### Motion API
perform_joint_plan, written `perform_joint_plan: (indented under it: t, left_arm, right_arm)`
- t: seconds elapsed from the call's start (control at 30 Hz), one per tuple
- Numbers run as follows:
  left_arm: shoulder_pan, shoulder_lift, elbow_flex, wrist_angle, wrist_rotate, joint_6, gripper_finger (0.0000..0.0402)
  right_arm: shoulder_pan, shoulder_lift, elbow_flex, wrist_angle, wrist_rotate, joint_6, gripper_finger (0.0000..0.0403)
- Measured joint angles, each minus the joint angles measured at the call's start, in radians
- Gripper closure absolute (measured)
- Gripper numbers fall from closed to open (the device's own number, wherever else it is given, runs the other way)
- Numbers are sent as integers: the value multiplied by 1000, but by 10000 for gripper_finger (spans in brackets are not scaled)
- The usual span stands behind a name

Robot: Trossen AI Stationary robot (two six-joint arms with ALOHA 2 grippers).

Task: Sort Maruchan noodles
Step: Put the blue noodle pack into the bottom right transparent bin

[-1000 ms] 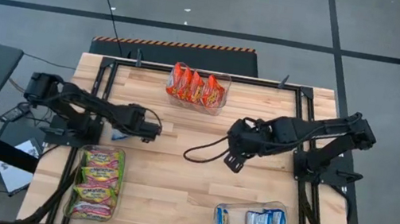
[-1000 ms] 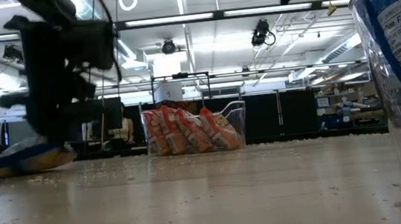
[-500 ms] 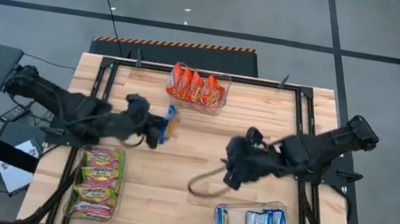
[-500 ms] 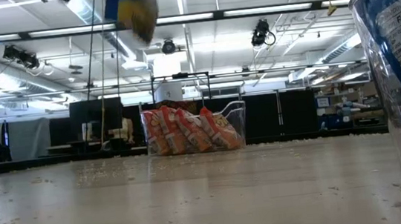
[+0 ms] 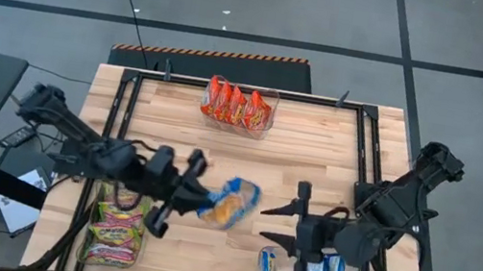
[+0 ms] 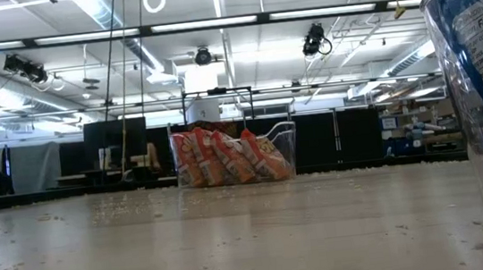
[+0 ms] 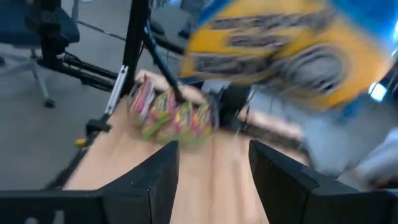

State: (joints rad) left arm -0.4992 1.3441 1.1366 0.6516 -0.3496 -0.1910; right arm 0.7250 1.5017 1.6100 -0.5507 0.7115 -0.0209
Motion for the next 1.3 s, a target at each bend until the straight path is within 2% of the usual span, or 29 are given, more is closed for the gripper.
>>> perform_joint_plan:
  t: [0.07,0.17,0.33,0.4,0.53,0.77,0.9,1.03,1.2,1.3]
  left_arm:
    - [36,47,0,93,98,-10,384]
    - [88,96,-2,183,182,-35,384]
    - [157,125,-2,341,359,-78,384]
    - [170,125,-2,405,394,-25,384]
    - [197,124,-1,477,467,73,384]
    - [236,124,68,501,668,96,384]
    - [231,124,114,462,757,145,384]
    - [227,123,142,384,757,177,384]
    - [238,124,146,320,703,187,384]
    - [250,125,146,318,699,177,384]
  right_arm:
    - [0,0,0,53,4,-111,203]
    - [13,-2,0,145,51,-167,203]
    - [79,-47,0,192,183,-122,197]
    - [92,-60,0,192,180,-48,189]
    - [63,-62,0,216,45,86,173]
    - [-70,-4,-44,550,-226,100,126]
    - [-145,19,-45,716,-338,99,98]
    - [-219,33,-45,842,-479,100,77]
    - [-276,52,-45,816,-675,137,71]
    - [-274,50,-45,746,-710,108,70]
